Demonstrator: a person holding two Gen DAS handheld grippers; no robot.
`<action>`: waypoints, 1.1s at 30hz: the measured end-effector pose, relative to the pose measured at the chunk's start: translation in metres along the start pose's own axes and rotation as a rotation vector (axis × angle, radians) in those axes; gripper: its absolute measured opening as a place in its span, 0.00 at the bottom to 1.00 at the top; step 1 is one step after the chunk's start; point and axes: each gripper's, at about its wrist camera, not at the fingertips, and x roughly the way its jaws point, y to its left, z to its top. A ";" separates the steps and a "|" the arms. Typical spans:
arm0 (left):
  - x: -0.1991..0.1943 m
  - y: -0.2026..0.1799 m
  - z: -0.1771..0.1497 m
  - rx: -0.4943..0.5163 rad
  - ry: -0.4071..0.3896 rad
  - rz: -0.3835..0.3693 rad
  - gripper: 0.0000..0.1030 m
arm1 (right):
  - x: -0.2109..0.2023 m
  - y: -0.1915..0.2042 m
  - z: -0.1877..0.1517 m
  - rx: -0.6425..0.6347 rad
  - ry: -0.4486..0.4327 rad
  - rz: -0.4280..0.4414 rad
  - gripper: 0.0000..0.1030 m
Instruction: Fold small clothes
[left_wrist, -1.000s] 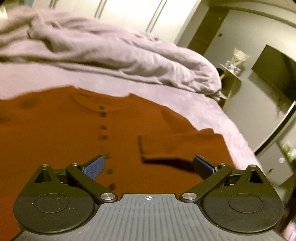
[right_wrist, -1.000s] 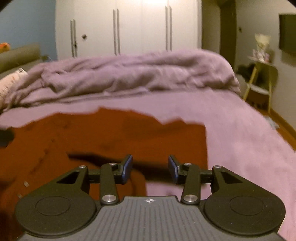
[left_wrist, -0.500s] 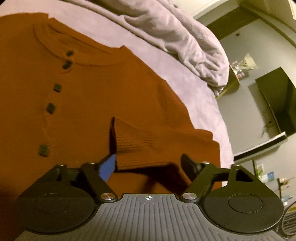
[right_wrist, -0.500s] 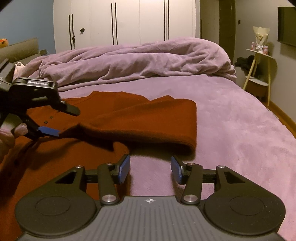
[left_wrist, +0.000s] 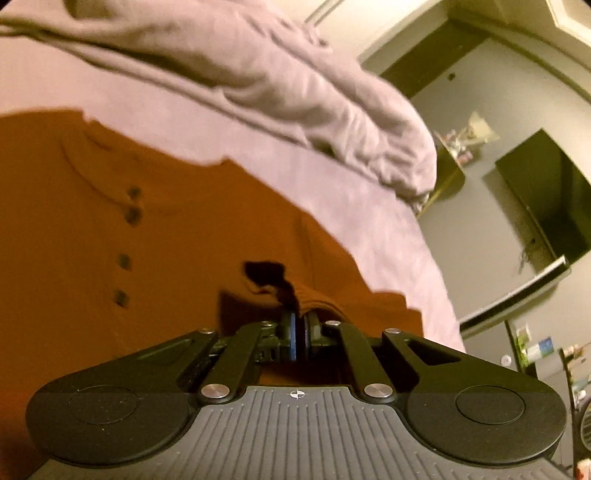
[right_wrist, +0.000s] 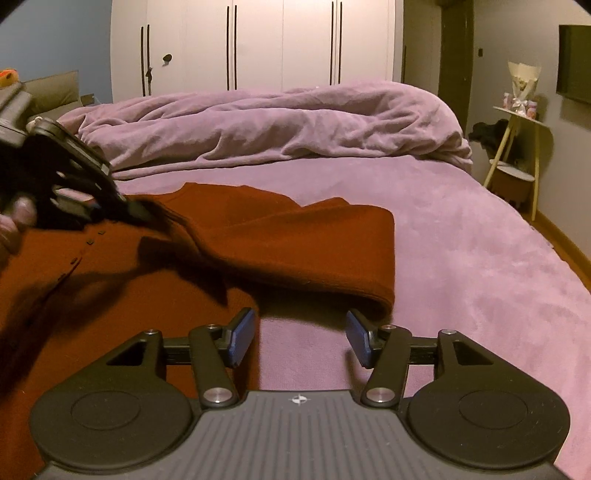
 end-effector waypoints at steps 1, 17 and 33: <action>-0.006 0.003 0.003 -0.009 -0.008 0.006 0.05 | 0.000 0.001 0.001 0.004 0.000 0.005 0.53; -0.109 0.075 0.023 0.015 -0.232 0.294 0.01 | 0.011 0.014 0.007 -0.059 0.018 -0.004 0.60; -0.002 0.055 -0.001 -0.021 0.046 0.125 0.46 | 0.011 0.026 0.001 -0.159 0.004 -0.080 0.67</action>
